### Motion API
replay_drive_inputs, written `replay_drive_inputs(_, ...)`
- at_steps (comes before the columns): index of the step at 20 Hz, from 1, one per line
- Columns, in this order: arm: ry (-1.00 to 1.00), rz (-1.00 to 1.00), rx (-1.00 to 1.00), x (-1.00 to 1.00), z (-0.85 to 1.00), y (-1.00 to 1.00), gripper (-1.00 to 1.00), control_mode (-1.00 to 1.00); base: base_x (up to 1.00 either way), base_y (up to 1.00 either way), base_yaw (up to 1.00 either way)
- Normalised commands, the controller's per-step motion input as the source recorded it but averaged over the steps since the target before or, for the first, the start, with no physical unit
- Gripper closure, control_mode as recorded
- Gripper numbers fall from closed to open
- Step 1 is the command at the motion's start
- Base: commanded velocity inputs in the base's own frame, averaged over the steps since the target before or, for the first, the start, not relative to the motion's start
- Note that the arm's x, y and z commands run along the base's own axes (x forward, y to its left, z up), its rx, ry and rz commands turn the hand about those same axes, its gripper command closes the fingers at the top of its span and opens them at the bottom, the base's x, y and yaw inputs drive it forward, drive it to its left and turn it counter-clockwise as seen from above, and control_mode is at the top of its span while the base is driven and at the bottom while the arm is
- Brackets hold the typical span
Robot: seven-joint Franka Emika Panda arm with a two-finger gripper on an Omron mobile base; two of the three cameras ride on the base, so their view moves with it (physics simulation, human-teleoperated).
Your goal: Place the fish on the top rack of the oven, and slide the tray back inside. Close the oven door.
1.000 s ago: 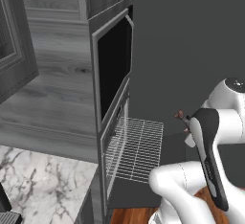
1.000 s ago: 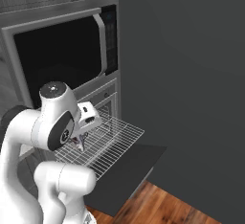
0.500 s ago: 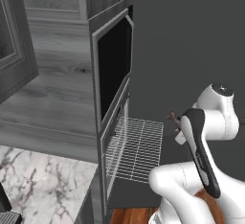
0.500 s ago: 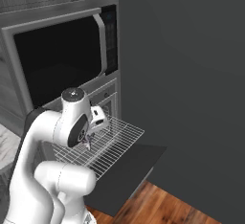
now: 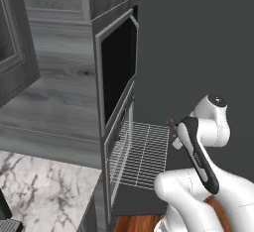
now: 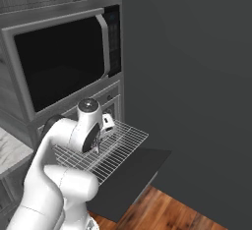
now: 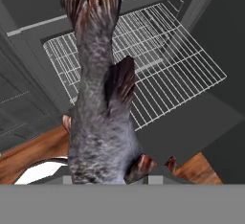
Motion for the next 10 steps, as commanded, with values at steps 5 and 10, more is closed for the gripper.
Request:
replay_drive_inputs(5,0.03,0.02,0.00,0.50,-0.26,0.00,1.00,-1.00,0.00,0.00,0.00)
replay_drive_inputs(10,0.03,0.04,0.00,0.44,-0.24,-0.04,1.00,-1.00,0.00,0.00,0.00)
